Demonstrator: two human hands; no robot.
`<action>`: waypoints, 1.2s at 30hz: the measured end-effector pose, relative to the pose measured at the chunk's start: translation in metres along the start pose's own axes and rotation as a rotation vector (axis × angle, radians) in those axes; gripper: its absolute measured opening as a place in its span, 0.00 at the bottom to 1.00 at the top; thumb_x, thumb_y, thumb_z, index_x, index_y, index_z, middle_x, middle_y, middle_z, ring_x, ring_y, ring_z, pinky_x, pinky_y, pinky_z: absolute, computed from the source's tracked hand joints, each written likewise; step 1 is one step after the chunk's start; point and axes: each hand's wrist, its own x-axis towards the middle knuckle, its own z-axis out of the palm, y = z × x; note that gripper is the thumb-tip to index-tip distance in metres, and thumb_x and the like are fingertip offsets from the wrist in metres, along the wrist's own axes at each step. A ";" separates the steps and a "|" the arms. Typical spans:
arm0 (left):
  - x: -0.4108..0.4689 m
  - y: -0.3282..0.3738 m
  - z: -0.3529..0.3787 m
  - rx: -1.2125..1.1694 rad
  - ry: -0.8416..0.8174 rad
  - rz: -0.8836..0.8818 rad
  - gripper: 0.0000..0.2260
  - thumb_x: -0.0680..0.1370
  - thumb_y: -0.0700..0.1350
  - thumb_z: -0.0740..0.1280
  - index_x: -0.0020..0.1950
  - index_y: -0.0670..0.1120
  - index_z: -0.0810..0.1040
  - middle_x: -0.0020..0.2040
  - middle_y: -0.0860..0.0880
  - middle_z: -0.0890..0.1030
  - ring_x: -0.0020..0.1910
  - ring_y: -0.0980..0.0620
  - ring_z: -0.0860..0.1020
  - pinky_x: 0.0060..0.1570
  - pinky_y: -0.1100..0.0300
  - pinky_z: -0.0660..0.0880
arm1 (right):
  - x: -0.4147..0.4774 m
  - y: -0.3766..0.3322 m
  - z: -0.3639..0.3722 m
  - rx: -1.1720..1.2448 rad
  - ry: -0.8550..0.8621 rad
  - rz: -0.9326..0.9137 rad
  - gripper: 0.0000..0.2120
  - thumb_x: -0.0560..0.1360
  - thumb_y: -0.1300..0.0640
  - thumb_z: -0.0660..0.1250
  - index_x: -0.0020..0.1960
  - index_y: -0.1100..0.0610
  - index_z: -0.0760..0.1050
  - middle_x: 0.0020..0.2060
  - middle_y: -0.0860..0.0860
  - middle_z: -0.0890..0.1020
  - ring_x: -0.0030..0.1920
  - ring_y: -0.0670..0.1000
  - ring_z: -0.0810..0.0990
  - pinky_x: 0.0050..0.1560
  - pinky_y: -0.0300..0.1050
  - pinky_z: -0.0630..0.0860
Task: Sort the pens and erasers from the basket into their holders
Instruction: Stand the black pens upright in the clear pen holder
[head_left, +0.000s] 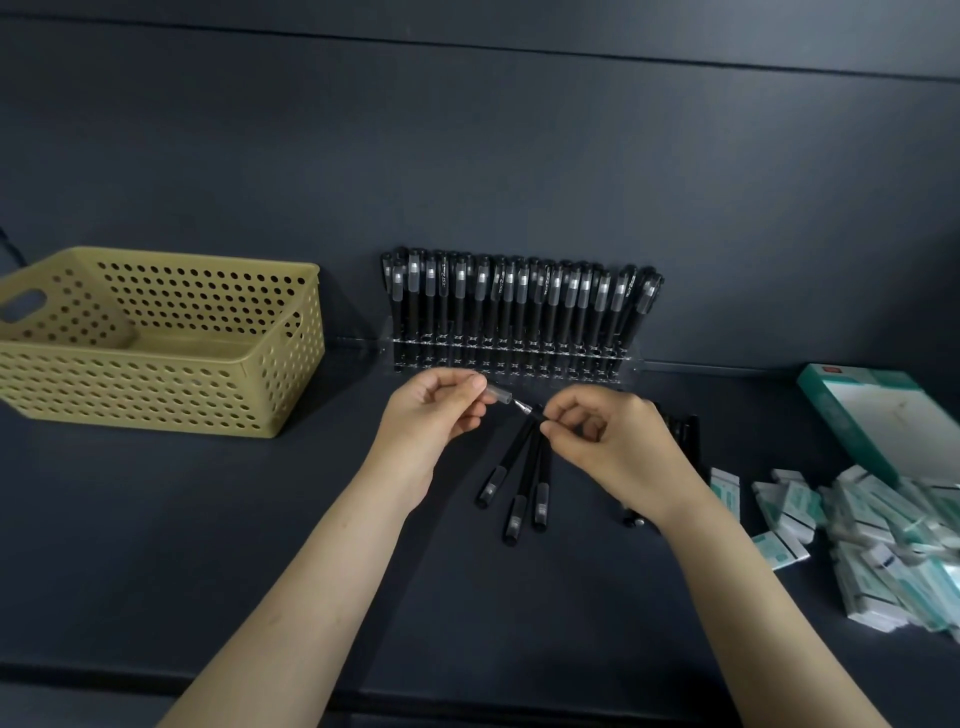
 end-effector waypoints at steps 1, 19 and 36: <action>0.001 0.000 -0.001 0.001 0.010 0.001 0.05 0.77 0.41 0.69 0.52 0.41 0.80 0.47 0.42 0.84 0.41 0.54 0.80 0.46 0.61 0.78 | 0.000 0.000 0.000 0.013 0.005 -0.003 0.05 0.72 0.59 0.73 0.41 0.50 0.79 0.30 0.40 0.78 0.28 0.42 0.68 0.33 0.29 0.69; -0.005 0.001 0.012 0.113 -0.094 0.022 0.06 0.75 0.41 0.71 0.50 0.41 0.80 0.39 0.48 0.83 0.38 0.56 0.79 0.43 0.63 0.78 | 0.010 -0.004 0.002 0.046 -0.049 -0.063 0.14 0.70 0.57 0.76 0.54 0.51 0.77 0.34 0.46 0.82 0.32 0.41 0.74 0.39 0.30 0.71; -0.004 0.019 0.021 0.286 -0.181 0.166 0.11 0.77 0.46 0.69 0.59 0.49 0.79 0.50 0.52 0.84 0.50 0.56 0.82 0.53 0.61 0.78 | 0.029 0.013 -0.004 0.094 0.085 -0.301 0.22 0.76 0.63 0.69 0.67 0.48 0.71 0.36 0.45 0.75 0.34 0.43 0.73 0.41 0.32 0.71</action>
